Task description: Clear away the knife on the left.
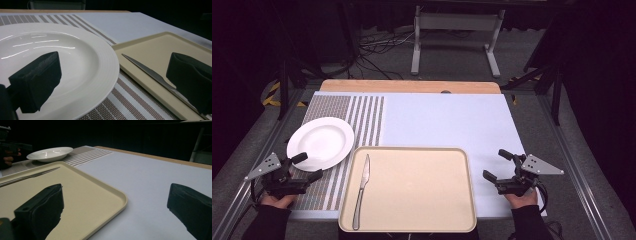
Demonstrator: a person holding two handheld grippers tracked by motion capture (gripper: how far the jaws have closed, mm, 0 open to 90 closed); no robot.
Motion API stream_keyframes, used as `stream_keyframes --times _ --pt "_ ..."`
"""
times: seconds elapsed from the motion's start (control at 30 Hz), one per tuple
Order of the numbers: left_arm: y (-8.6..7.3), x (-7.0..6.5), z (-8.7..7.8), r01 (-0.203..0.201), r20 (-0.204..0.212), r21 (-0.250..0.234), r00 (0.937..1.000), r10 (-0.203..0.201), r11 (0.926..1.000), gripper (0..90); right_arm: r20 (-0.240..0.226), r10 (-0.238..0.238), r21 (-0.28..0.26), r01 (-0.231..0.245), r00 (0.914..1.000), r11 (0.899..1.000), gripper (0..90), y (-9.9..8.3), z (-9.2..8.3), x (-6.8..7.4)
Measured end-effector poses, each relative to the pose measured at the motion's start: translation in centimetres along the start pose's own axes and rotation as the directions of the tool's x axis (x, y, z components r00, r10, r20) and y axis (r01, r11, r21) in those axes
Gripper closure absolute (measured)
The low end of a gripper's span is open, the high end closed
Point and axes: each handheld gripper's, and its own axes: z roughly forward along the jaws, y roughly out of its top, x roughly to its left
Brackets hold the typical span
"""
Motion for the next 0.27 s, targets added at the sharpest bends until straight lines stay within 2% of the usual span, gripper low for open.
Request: stream_keyframes --times 0.27 --pt "0.13 -0.01 -0.12 -0.014 -0.004 -0.005 0.9999 0.014 0.9999 0.8 0.0 0.005 0.003 -0.005 1.0 1.0 1.4 -0.01 0.04 -0.02"
